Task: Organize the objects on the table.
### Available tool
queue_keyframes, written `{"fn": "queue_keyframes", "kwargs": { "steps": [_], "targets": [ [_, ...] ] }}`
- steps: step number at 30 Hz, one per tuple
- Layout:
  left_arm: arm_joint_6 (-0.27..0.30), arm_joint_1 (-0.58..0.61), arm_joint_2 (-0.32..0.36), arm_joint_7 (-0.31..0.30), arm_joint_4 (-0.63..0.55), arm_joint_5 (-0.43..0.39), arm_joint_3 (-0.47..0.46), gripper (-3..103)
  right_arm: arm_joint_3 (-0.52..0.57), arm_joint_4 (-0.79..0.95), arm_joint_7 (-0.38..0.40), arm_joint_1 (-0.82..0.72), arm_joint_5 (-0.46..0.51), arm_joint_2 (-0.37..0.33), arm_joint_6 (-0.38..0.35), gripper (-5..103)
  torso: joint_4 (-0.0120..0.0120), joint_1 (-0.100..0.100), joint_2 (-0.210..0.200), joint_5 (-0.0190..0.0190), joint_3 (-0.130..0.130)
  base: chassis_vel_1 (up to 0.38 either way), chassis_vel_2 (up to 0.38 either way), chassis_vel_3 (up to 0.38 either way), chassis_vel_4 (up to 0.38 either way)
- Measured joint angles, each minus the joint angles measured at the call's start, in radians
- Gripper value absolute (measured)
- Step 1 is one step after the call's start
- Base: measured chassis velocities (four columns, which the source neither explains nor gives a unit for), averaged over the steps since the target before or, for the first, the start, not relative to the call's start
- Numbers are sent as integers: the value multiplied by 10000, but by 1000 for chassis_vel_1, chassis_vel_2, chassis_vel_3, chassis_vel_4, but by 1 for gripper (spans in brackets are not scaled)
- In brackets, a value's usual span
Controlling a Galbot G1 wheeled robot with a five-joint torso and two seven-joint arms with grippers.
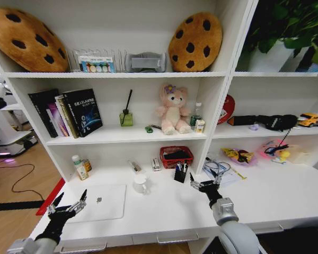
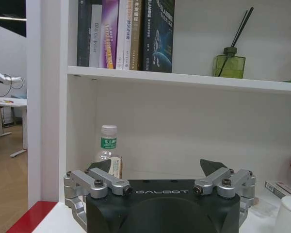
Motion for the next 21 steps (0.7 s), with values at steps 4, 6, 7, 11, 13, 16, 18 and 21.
{"fn": "queue_keyframes", "kwargs": {
  "steps": [4,6,7,11,13,16,18,21],
  "targets": [
    [0,0,1,0,0,0,-1,100,-32,-6,-39,34,-2,2,0,100,-1,-2,2,-4,-1,152,163,-196,-162],
    [0,0,1,0,0,0,-2,100,-33,-22,-105,36,-5,-4,0,100,-2,-1,1,2,-1,197,193,-218,-195],
    [0,0,1,0,0,0,-2,100,-33,-22,-105,36,-5,-4,0,100,-2,-1,1,2,-1,203,203,-225,-203],
    [0,0,1,-1,0,0,-4,100,-32,-124,-134,45,-18,12,5,100,3,1,0,5,1,217,238,-238,-212],
    [0,0,2,-5,1,0,-6,100,-38,-181,-26,51,-7,86,135,100,-1,-1,2,-4,-1,195,229,-232,-193],
    [0,-1,4,-7,1,0,-7,100,-30,-231,101,-31,23,178,430,100,-4,0,3,-6,-2,157,200,-139,-163],
    [0,0,4,-7,1,0,-8,100,54,-197,87,-250,28,207,560,100,-1,0,2,-4,-2,118,55,-68,-105],
    [0,0,2,-8,1,0,-7,100,122,-75,18,-485,28,214,562,100,-1,0,1,1,-1,25,7,-3,-5]
  ]
}}
